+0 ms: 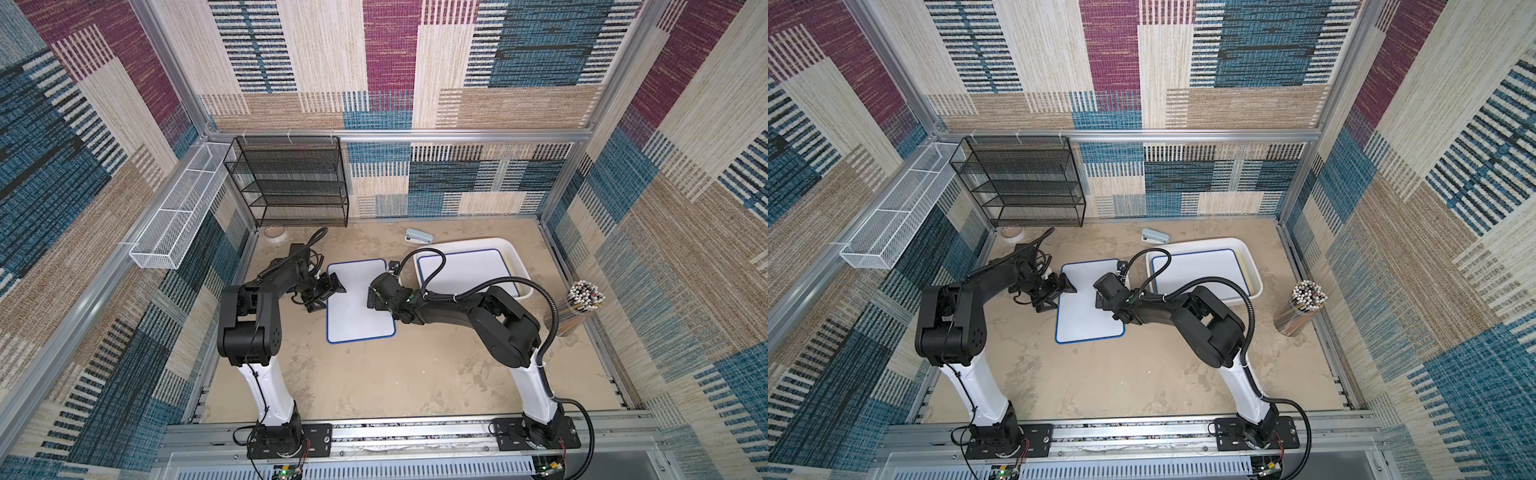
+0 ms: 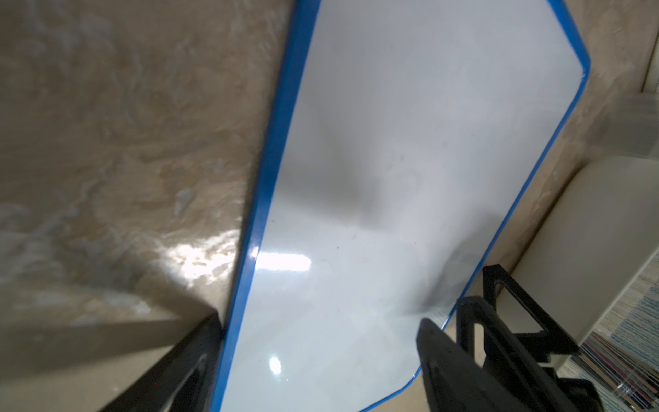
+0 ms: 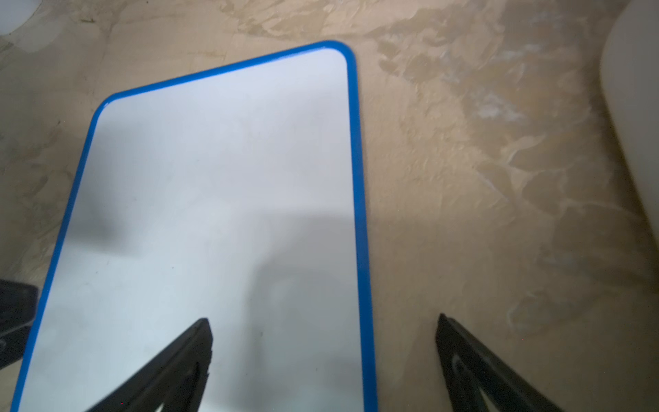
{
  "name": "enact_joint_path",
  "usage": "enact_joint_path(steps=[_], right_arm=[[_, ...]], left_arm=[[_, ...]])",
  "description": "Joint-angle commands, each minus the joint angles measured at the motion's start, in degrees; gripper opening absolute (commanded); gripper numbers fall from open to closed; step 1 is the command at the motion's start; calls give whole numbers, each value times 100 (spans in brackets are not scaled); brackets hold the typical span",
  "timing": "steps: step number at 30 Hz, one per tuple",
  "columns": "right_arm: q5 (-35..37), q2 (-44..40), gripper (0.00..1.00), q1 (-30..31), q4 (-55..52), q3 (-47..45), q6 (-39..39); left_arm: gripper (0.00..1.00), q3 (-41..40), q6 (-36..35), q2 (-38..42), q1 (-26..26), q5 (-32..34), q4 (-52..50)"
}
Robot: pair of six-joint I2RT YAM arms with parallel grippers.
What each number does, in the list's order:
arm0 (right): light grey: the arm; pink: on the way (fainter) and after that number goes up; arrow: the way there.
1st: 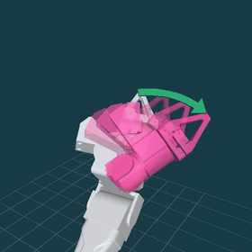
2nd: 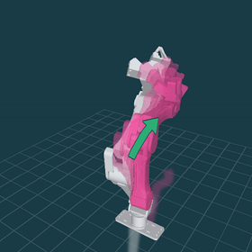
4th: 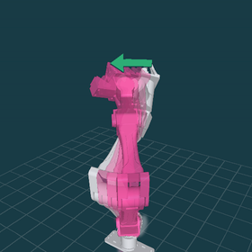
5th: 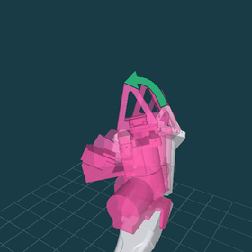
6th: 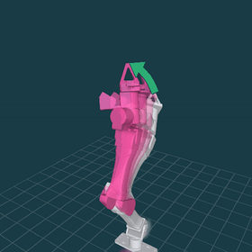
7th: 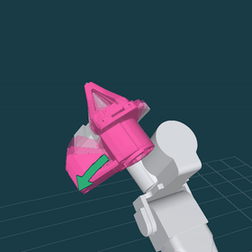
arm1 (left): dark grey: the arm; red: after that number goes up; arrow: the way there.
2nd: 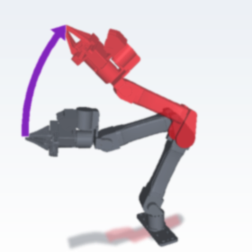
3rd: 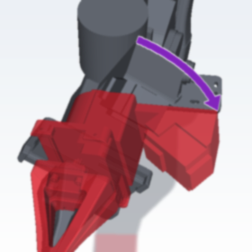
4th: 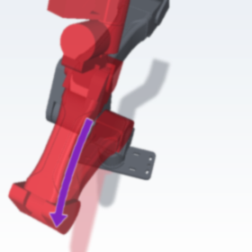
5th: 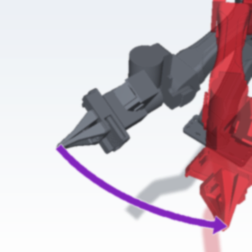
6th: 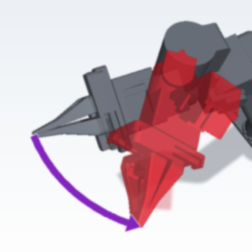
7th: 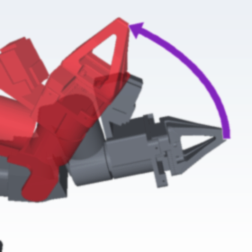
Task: Put the whiteboard into the storage box
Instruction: Pick up the whiteboard at the center of the board.
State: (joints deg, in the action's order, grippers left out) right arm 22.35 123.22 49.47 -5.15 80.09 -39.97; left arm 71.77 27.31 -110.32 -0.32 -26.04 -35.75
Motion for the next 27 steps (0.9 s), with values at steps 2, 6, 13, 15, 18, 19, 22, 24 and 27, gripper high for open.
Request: enact_joint_path(steps=[2,6,13,15,18,19,22,24,27], right_arm=[[68,211,100,68,-237,78,-244],[21,465,100,184,-421,336,-229],[-293,821,100,390,-681,794,-91],[-515,777,100,384,-583,749,-54],[-1006,507,100,371,-240,577,57],[-1178,400,100,369,-162,543,71],[-1855,104,100,246,-74,542,-74],[-2396,-88,100,101,77,458,-323],[-3194,-359,100,-188,504,185,-887]], left_arm=[[91,-80,79,-219,-4,97,-345],[91,-57,103,-299,1,11,-346],[90,-48,186,-419,5,-233,-214],[90,-63,213,-448,-2,-337,-141],[90,-60,238,-524,-8,-492,-83],[89,-66,242,-542,-7,-522,-69],[89,-66,257,-552,-11,-592,-28],[89,-76,270,-543,-5,-629,-4],[88,-88,279,-538,-5,-648,6]])
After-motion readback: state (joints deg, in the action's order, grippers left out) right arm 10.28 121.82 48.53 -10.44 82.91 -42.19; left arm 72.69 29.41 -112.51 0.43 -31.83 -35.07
